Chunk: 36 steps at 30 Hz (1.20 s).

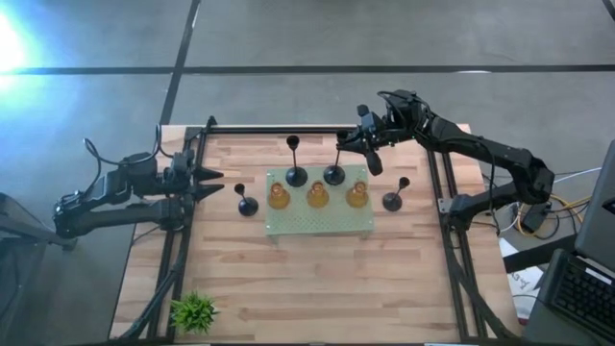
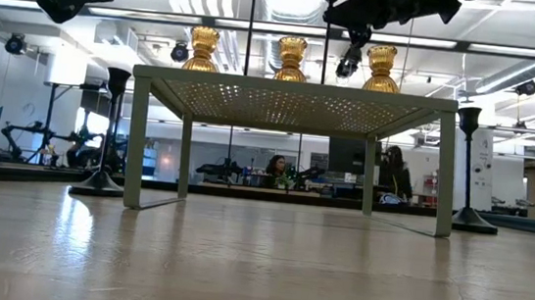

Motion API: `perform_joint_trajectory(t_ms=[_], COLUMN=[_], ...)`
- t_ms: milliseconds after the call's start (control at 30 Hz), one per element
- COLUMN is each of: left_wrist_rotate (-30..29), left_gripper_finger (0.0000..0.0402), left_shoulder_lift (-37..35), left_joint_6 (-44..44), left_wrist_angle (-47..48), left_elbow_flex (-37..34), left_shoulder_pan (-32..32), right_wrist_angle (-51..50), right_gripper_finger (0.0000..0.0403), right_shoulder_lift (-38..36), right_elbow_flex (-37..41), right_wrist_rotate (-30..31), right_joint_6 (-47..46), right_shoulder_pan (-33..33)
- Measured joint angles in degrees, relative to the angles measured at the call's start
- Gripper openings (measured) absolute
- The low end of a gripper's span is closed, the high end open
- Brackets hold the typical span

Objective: Pick & Place candle stick holders
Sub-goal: Put the black candle holder on the shelf

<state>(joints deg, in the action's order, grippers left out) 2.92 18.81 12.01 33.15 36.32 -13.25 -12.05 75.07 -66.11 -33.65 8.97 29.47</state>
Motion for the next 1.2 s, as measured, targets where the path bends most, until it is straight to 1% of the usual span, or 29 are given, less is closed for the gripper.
perform_joint_trajectory(t_ms=[167,367,967,1067,1200], left_wrist_rotate=[0.00,0.00,0.00,0.00,0.00], left_gripper_finger=[0.0177,0.0177,0.0177,0.0177,0.0177], left_shoulder_lift=[0.00,0.00,0.00,0.00,0.00], left_joint_6=[0.00,0.00,0.00,0.00,0.13], left_wrist_angle=[-0.02,0.00,-0.02,-0.02,-0.01], left_elbow_flex=[0.00,0.00,0.00,0.00,0.00], left_shoulder_pan=[0.02,0.02,0.00,0.02,0.00], right_wrist_angle=[0.10,0.26,0.33,-0.75,-5.70], right_gripper_finger=[0.0030,0.0063,0.0193,0.0206,0.0211], right_shoulder_lift=[0.00,-0.14,-0.70,-0.98,-3.07], right_elbow_flex=[0.02,0.02,0.02,0.02,0.02], right_wrist_rotate=[0.00,0.00,0.14,0.20,0.66], right_joint_6=[-1.39,-1.60,-3.04,-2.95,-2.68], right_shoulder_pan=[-0.02,-0.04,-0.07,0.24,2.06])
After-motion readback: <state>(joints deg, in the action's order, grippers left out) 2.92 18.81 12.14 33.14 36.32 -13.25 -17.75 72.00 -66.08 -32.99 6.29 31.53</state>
